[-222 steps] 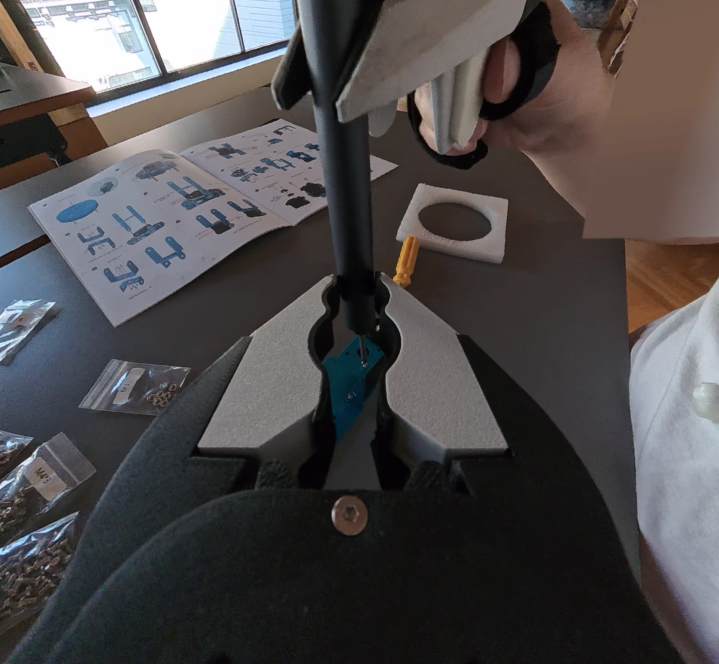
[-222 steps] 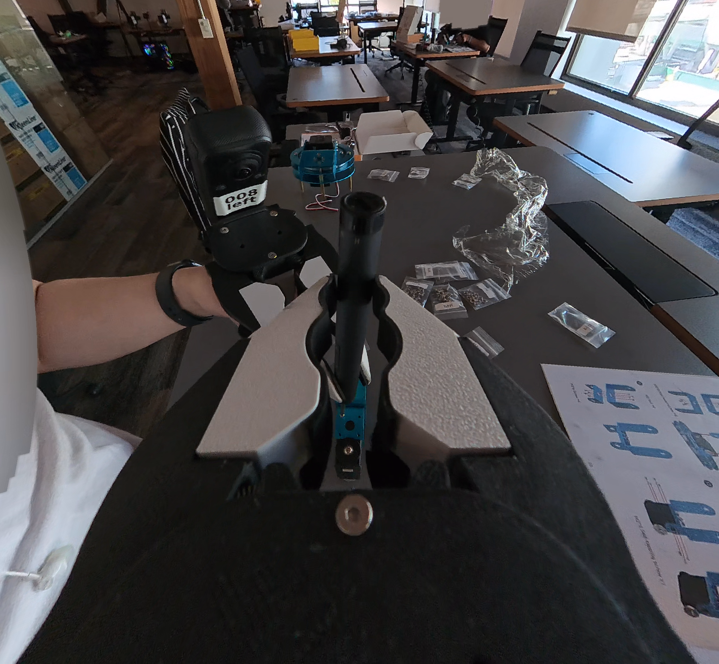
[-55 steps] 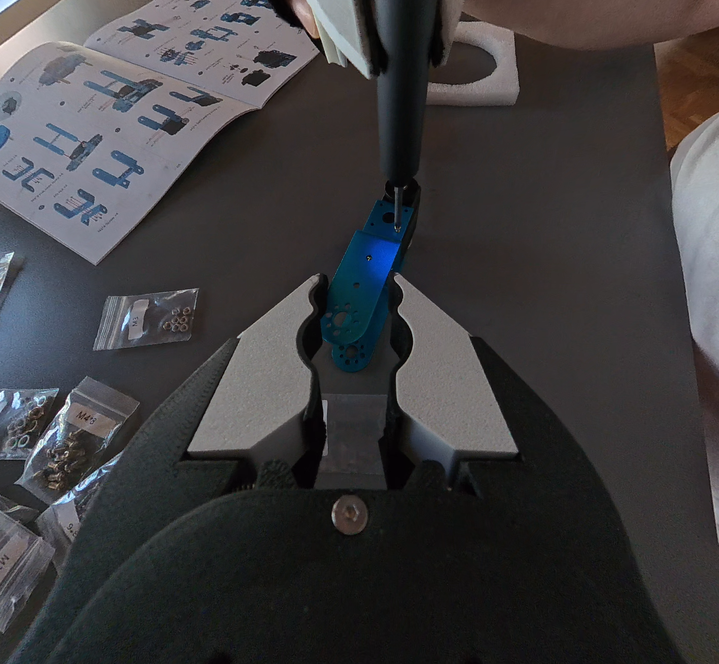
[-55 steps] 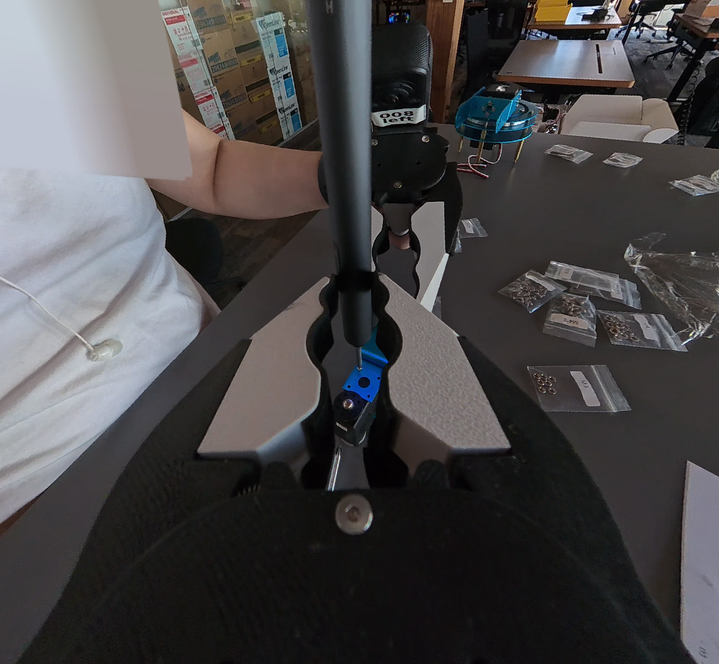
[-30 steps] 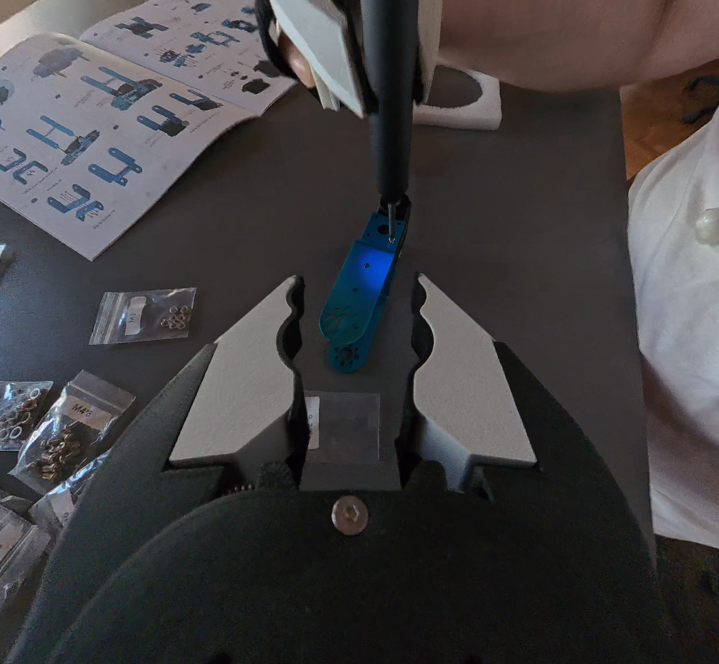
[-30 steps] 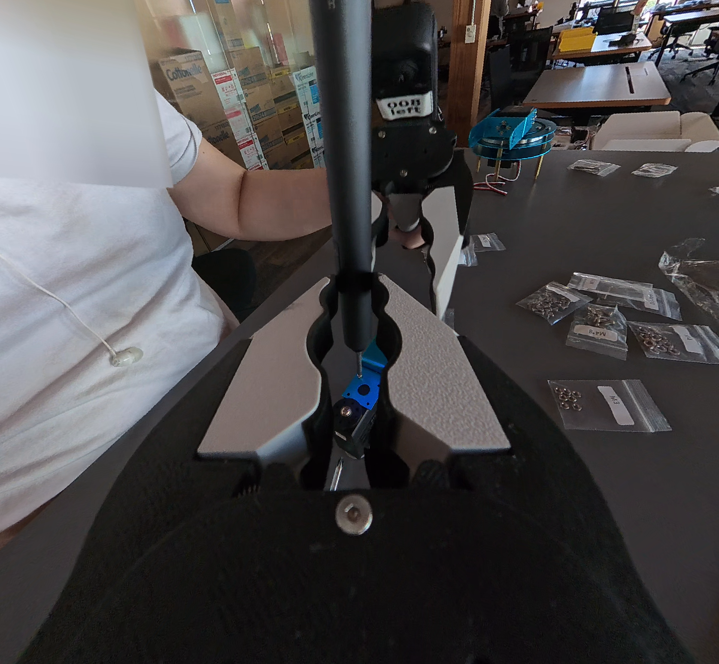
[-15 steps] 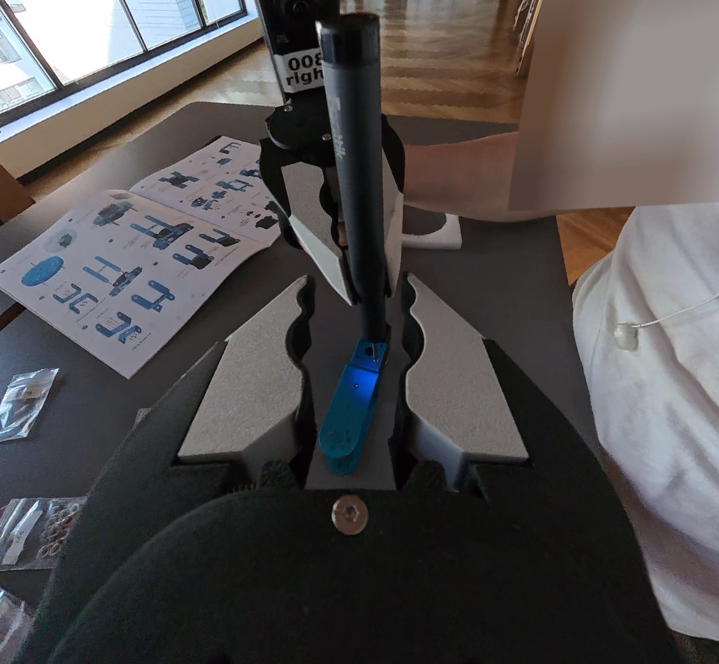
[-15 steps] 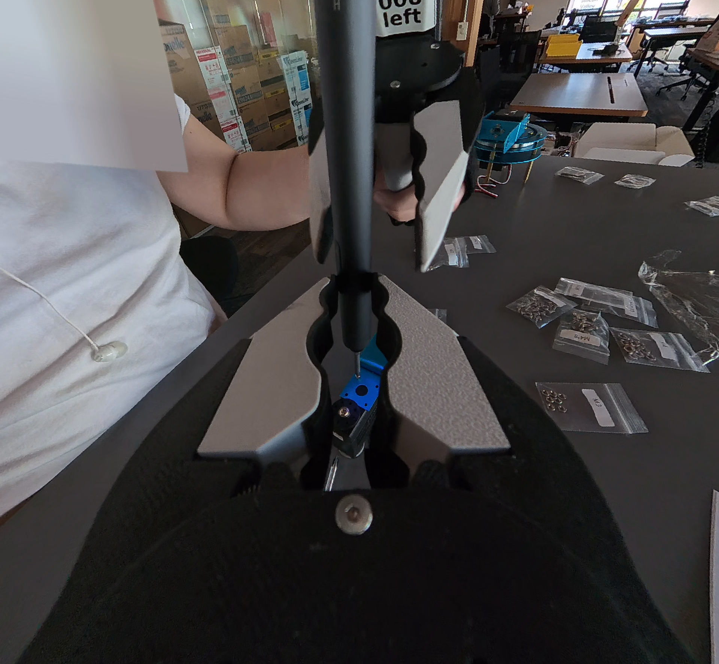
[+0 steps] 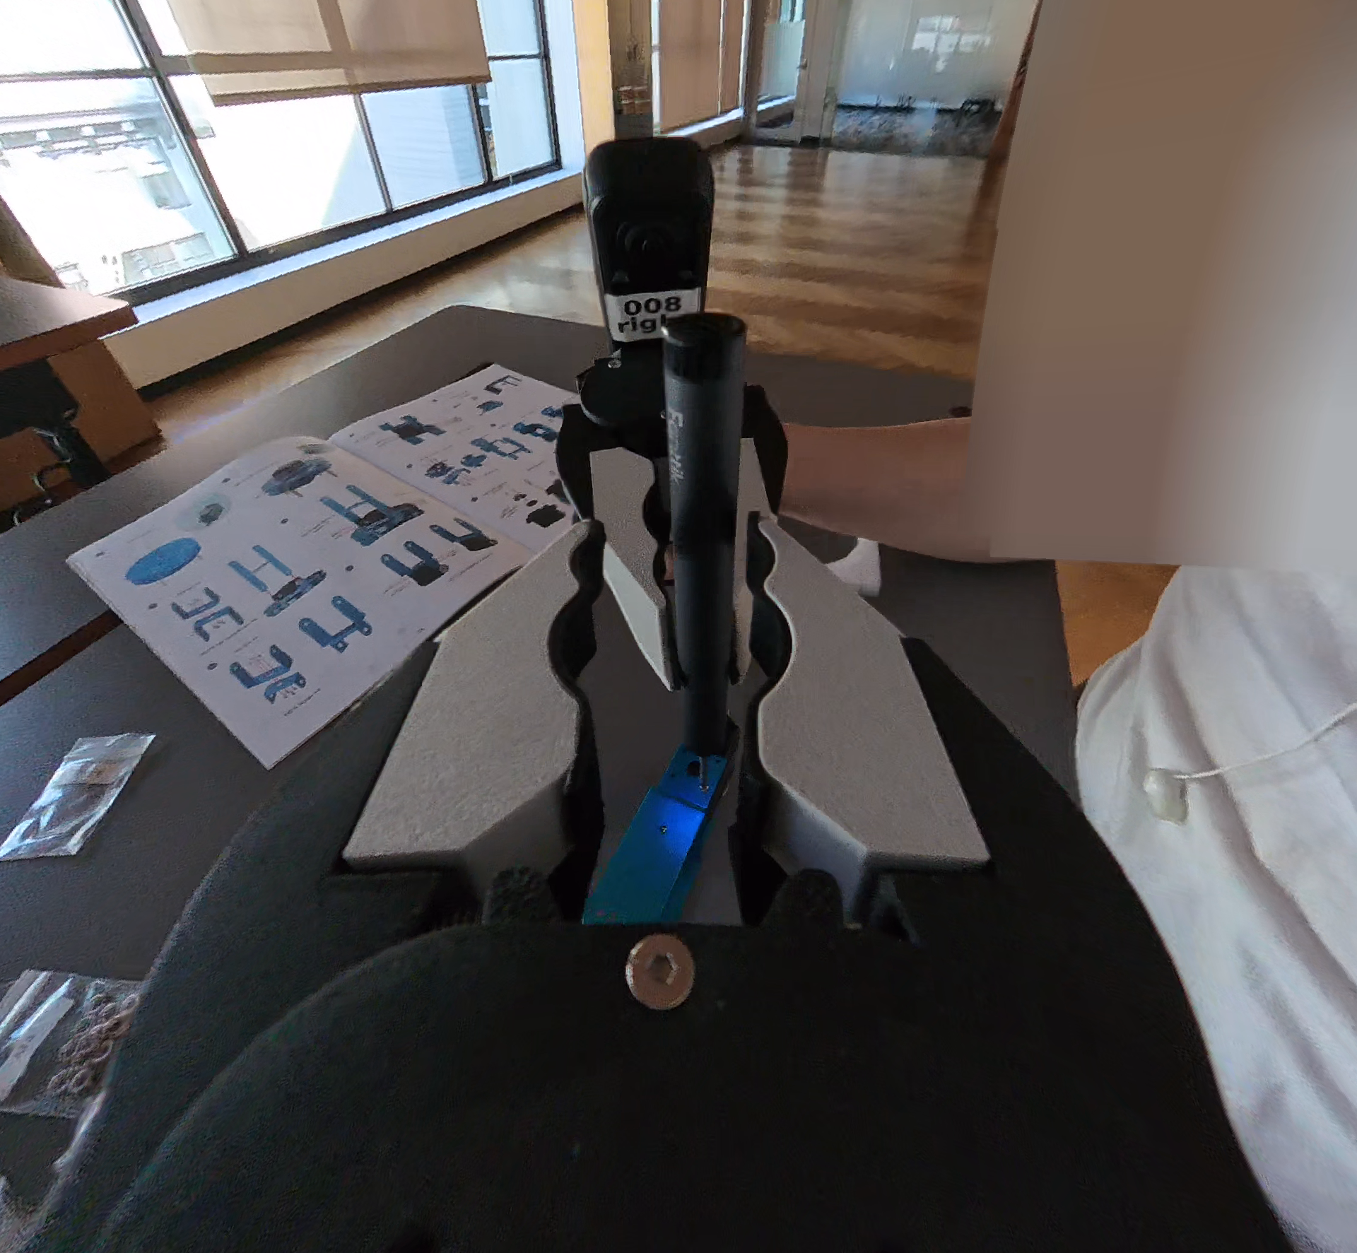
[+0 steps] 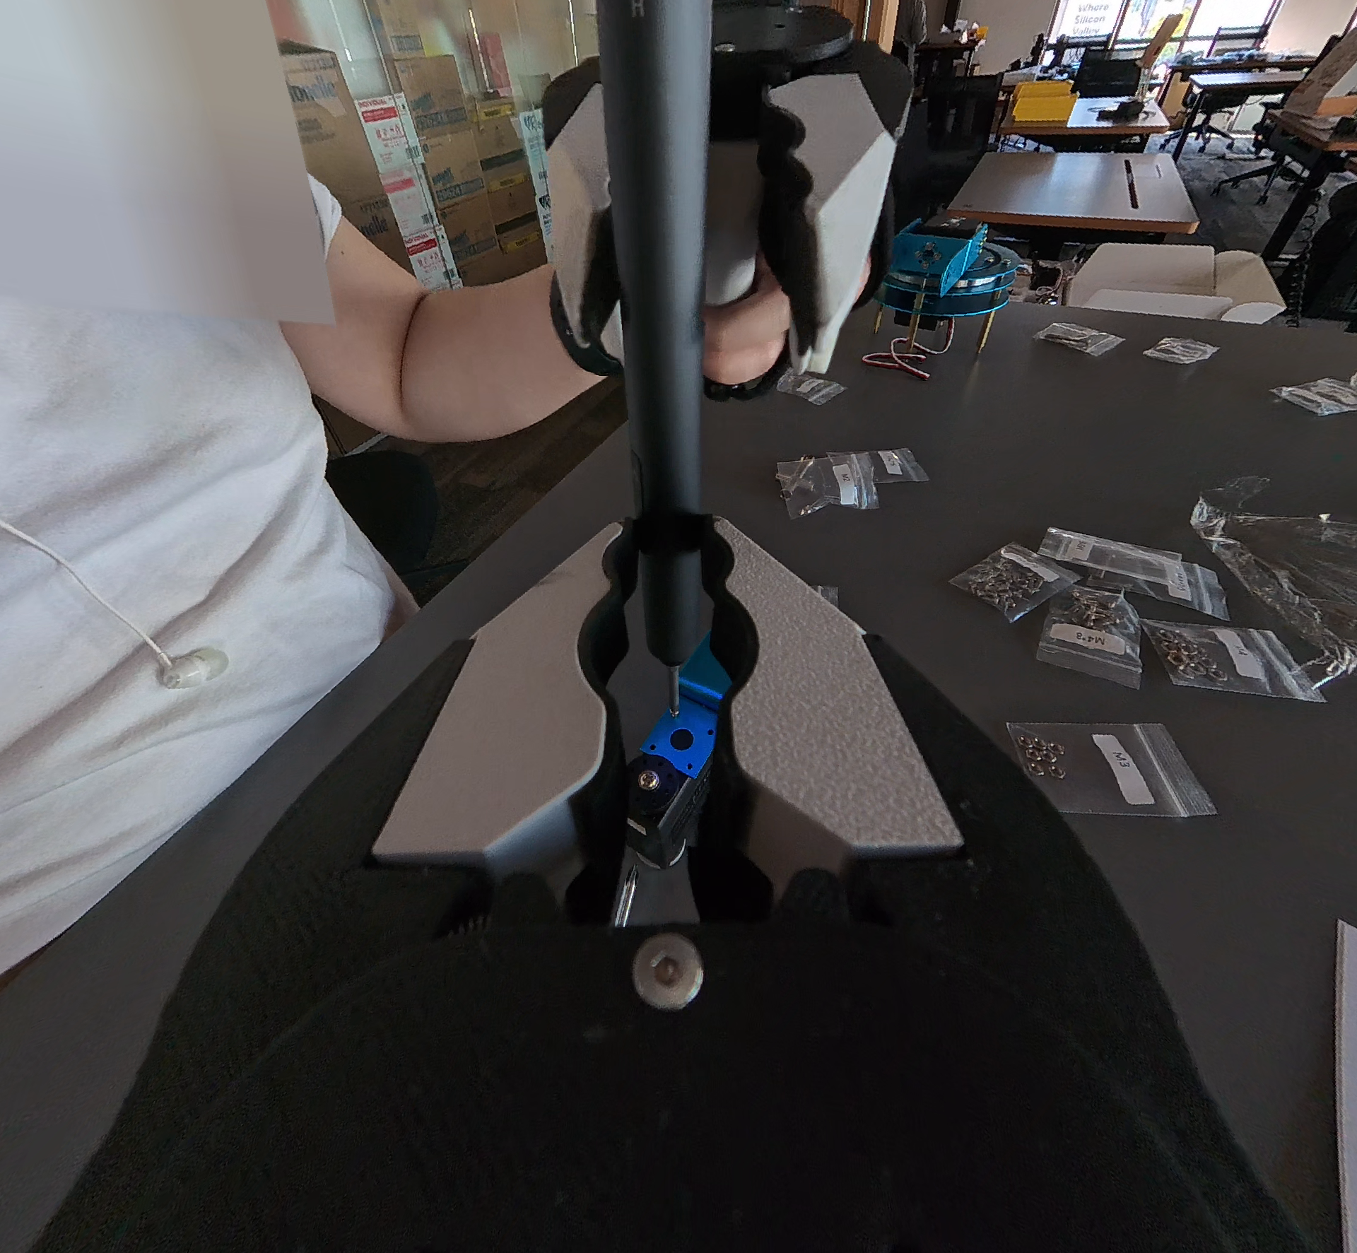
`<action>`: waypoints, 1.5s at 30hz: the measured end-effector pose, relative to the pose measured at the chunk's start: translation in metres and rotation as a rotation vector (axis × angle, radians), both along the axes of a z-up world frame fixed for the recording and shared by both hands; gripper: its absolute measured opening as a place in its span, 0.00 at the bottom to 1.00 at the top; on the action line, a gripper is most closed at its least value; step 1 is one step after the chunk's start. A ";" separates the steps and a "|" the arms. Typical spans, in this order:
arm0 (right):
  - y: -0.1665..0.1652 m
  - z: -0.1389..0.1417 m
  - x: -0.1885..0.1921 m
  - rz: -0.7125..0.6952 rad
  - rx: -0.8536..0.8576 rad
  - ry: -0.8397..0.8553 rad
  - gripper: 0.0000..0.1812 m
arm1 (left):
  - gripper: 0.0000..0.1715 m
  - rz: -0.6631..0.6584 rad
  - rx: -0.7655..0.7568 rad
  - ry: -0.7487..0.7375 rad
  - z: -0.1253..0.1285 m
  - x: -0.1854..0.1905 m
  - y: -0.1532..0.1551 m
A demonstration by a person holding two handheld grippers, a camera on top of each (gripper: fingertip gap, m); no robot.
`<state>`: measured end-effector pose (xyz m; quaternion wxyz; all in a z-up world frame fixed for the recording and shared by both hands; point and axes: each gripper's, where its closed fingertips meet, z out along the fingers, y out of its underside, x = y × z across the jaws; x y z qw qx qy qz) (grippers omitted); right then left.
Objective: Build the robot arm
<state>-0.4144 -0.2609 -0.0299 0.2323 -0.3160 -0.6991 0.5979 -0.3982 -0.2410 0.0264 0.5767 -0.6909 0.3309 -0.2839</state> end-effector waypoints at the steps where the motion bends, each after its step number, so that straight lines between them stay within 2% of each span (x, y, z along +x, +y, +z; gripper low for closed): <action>1: 0.000 0.000 0.000 -0.002 0.000 0.002 0.09 | 0.19 -0.002 0.001 0.015 -0.001 0.003 0.000; 2: 0.001 0.000 -0.001 -0.004 -0.002 0.002 0.09 | 0.09 -0.018 0.006 0.023 -0.001 0.007 -0.001; 5: 0.000 0.000 0.005 0.076 -0.050 -0.026 0.11 | 0.09 -0.033 0.008 0.013 -0.001 0.010 -0.003; 8: 0.002 0.003 0.009 0.197 -0.123 -0.079 0.17 | 0.09 -0.048 0.018 0.017 -0.001 0.011 -0.007; 14: 0.000 0.003 0.008 0.393 -0.159 -0.154 0.15 | 0.09 -0.032 0.028 0.037 -0.002 0.008 -0.011; 16: -0.001 0.004 0.008 0.443 -0.171 -0.162 0.10 | 0.09 -0.017 0.025 0.033 -0.002 0.008 -0.011; 21: -0.003 0.000 0.008 0.473 -0.160 -0.179 0.13 | 0.09 0.017 0.023 0.035 -0.002 0.007 -0.009; 26: -0.003 0.001 0.007 0.480 -0.170 -0.178 0.10 | 0.09 0.033 0.024 0.047 -0.002 0.009 -0.008; 29: -0.002 0.000 0.005 0.473 -0.183 -0.192 0.13 | 0.09 0.033 0.021 0.048 -0.002 0.009 -0.008; 43: -0.006 0.000 0.007 0.480 -0.179 -0.187 0.10 | 0.09 0.024 0.020 0.048 -0.002 0.009 -0.008; 45: -0.006 0.000 0.007 0.479 -0.176 -0.184 0.10 | 0.22 0.022 0.008 0.074 -0.006 0.007 -0.011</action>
